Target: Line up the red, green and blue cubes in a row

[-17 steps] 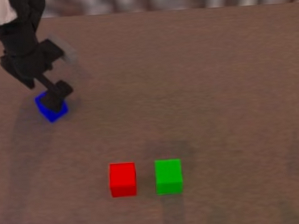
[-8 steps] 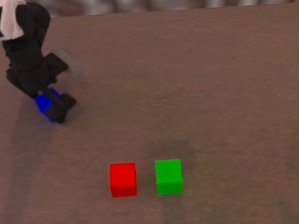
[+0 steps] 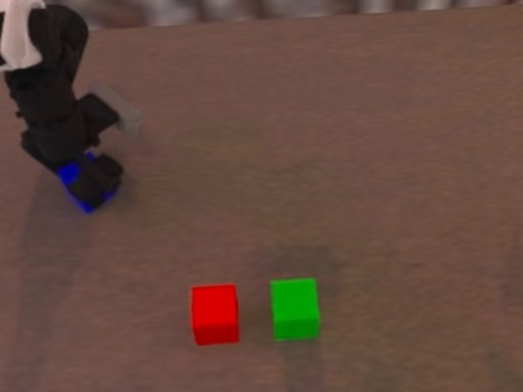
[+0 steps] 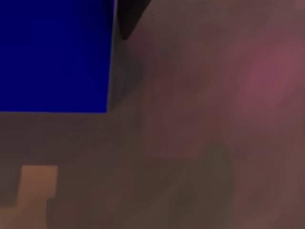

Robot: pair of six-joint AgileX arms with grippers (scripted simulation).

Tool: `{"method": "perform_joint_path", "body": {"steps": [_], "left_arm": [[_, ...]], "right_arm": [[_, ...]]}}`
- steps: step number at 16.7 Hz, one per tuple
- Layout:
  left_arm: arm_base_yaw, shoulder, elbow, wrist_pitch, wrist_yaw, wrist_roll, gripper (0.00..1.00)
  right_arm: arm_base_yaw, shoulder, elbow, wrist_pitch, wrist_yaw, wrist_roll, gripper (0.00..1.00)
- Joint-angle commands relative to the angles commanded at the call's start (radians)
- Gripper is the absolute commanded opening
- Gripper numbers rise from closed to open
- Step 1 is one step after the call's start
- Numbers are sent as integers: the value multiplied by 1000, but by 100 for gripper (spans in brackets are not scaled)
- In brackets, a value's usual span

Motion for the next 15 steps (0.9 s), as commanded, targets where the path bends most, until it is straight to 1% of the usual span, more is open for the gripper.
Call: {"method": "perform_joint_path", "body": {"steps": [4,5,15], "left_arm": [[0,0,0,0,0,0,2],[0,0,0,0,0,0,0],[2,-12,16,-22,2,0,0]], "right_arm": [[0,0,0,0,0,0,100],[0,0,0,0,0,0,100],[0,0,0,0,0,0,100]]}}
